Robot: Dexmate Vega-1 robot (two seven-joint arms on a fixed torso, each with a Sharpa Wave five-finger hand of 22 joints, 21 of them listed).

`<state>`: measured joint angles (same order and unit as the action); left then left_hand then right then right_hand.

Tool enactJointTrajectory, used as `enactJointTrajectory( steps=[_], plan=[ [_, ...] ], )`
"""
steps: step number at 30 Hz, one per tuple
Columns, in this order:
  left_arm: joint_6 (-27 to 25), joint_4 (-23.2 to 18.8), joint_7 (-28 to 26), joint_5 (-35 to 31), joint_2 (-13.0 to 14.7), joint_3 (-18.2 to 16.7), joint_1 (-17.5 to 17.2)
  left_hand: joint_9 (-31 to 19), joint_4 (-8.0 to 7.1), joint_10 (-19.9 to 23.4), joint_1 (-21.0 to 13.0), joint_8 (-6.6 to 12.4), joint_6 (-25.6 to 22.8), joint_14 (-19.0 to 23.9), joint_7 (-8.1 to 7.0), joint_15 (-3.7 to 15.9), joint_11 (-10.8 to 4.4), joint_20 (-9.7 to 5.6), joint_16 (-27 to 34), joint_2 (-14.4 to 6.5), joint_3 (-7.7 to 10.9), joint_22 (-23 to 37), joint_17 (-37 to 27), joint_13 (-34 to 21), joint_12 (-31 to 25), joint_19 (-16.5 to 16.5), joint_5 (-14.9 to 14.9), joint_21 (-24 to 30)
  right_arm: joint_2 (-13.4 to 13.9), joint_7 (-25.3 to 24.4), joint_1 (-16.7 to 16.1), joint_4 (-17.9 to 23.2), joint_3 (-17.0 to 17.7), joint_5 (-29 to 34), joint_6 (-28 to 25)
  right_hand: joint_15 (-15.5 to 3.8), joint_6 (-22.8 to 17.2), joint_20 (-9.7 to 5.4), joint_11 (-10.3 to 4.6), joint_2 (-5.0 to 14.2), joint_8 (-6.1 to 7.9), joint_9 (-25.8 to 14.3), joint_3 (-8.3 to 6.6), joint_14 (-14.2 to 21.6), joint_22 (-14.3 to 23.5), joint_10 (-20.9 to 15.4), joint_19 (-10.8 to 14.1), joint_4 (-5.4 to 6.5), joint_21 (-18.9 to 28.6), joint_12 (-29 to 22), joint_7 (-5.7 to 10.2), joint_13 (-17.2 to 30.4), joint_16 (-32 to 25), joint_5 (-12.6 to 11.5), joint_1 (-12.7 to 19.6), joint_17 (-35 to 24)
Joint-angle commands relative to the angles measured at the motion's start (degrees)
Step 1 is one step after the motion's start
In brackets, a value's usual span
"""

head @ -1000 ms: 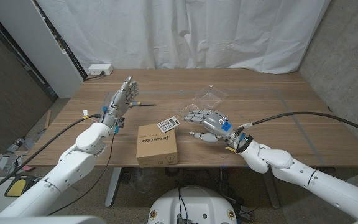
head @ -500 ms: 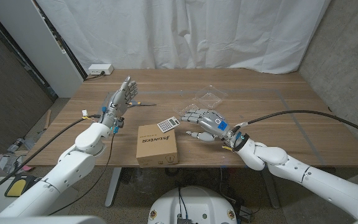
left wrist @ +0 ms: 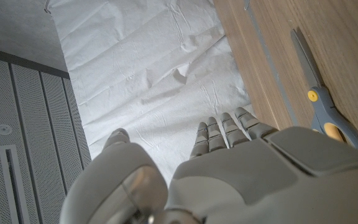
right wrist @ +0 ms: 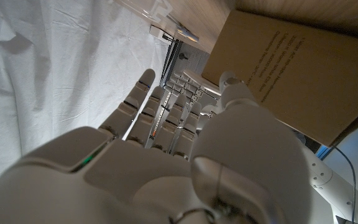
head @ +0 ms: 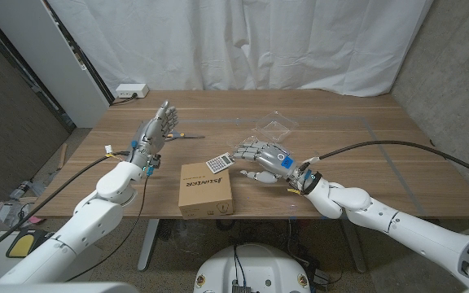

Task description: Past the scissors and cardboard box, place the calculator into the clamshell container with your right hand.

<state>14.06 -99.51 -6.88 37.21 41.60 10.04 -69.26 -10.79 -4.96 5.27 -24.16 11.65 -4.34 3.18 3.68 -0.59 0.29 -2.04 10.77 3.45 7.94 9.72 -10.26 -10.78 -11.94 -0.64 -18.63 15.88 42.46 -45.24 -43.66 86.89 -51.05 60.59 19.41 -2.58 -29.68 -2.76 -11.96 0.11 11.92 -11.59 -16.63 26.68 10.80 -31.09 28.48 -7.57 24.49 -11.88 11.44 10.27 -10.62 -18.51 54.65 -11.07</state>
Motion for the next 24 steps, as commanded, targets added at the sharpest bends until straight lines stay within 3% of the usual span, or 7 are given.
enactJointTrajectory(
  steps=[1,24],
  plan=[
    [0.0,0.0,-0.4,0.1,-0.3,-0.2,-0.5,-0.2,-0.15,-0.3,-0.7,-0.10,0.1,-0.5,-0.14,-0.13,-0.14,-0.19,-0.1,-0.2,-0.37,0.3,-0.3,-0.3,0.2,0.1,-0.2,-0.3,-1.0,-0.6,2.0,-2.0,-1.4,-0.5,1.1,-8.29,-0.7,-7.81,0.10,0.62,0.53,-0.2,-0.44,0.5,0.2,-0.6,0.3,0.28,0.2,-0.3,0.22,0.3,-0.4,0.1,-0.1,-0.2],
    [-0.3,0.5,0.1,0.4,-0.3,-0.2,-0.2,-0.2,-0.17,-0.5,-0.8,-0.16,0.2,-0.8,-0.17,-0.17,-0.12,-0.24,-0.1,-0.3,-0.60,0.4,-0.3,-0.3,0.3,0.1,-0.2,-0.8,-4.4,-1.2,5.7,-5.8,-4.5,-0.3,1.6,-8.06,-1.0,-7.66,0.02,0.92,0.52,-0.2,-0.47,1.1,0.2,-0.9,0.5,0.21,0.2,-0.4,0.28,0.3,-0.6,0.3,0.3,-0.1]
  ],
)
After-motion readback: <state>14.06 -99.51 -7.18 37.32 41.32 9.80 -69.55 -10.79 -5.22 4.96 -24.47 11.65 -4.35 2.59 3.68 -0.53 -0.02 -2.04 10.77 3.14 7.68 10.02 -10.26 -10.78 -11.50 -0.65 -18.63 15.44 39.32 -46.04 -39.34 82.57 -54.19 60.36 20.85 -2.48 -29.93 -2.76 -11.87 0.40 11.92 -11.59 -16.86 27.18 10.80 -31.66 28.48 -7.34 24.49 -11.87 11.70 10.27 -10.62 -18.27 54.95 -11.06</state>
